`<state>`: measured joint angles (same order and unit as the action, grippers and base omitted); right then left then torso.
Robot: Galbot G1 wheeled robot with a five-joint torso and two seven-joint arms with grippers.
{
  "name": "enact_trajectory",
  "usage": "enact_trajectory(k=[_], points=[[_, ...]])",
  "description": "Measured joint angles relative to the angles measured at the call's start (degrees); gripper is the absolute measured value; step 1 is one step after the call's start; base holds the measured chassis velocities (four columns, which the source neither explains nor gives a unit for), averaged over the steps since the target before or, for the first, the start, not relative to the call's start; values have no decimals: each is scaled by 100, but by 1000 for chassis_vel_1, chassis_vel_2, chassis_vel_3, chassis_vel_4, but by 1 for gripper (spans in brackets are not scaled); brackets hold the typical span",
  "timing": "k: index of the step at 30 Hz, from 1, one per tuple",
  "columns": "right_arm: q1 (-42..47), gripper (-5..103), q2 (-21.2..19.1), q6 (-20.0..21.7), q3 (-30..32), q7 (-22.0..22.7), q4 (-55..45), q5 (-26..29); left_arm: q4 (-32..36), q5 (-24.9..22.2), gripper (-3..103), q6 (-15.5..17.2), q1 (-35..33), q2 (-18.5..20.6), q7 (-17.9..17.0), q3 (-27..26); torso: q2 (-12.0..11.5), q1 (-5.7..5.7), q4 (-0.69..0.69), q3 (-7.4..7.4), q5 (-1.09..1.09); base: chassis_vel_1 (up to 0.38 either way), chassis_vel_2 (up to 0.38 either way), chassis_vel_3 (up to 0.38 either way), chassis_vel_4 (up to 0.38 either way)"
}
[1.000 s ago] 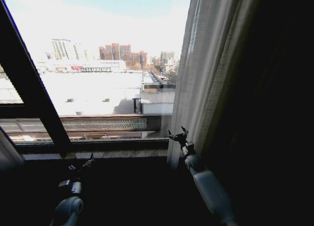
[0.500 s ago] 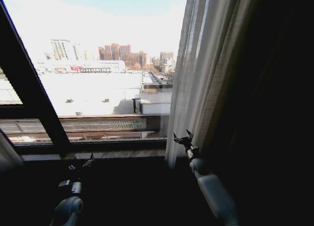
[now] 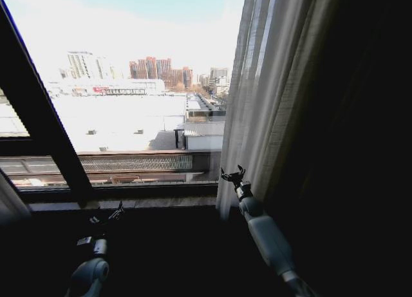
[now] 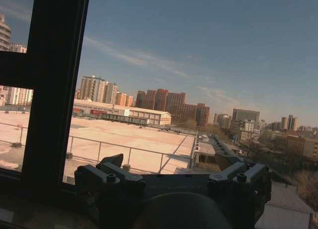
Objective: Open the curtains by pulling them apart, changing their state from closed to fully open.
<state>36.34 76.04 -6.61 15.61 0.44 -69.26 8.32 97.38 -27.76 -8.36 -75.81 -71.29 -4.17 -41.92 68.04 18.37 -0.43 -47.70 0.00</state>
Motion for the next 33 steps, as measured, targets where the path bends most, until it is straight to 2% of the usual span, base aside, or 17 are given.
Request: enact_trajectory(k=[2,5,9,11,14,16,17,19,22,24,25,27,33], points=[[16,80,-25,-52,4,-72,-17,12,0,0,100,0,0,0,0,0,0,0,0,0,0,0,0,0,0],[25,74,-38,-63,5,-85,-32,15,0,0,100,0,0,0,0,0,0,0,0,0,0,0,0,0,0],[41,52,-52,-76,5,-115,-53,15,0,0,100,0,0,0,0,0,0,0,0,0,1,0,0,0,0],[41,52,-52,-76,4,-120,-55,15,0,0,100,0,0,0,0,0,0,0,0,0,1,0,0,0,0],[41,37,-36,-78,-5,-206,-76,149,0,0,100,0,0,0,0,0,0,0,0,0,1,0,0,0,0],[41,37,-29,-86,-7,-226,-84,190,0,0,100,0,0,0,0,0,0,0,0,0,0,0,0,0,0],[42,25,-6,-109,-7,-274,-101,236,0,0,100,0,0,0,0,0,0,0,0,0,0,0,0,0,0],[43,25,6,-126,-5,-306,-101,236,0,0,100,0,0,0,0,0,0,0,0,0,0,0,0,0,0],[54,9,38,-231,16,-411,-80,245,0,0,100,0,0,0,0,0,0,0,1,0,0,0,0,0,0],[56,9,41,-236,18,-422,-79,255,0,0,100,0,0,0,0,0,0,0,1,0,0,0,0,0,0],[61,3,48,-242,35,-480,-79,289,0,0,100,0,0,0,0,0,0,0,0,0,0,0,0,0,0],[63,1,57,-242,61,-543,-79,360,0,0,100,0,0,0,0,0,0,0,0,0,1,0,0,0,0],[78,0,30,-181,95,-645,-104,362,0,0,100,0,0,0,0,0,0,0,1,0,0,0,0,0,0]])
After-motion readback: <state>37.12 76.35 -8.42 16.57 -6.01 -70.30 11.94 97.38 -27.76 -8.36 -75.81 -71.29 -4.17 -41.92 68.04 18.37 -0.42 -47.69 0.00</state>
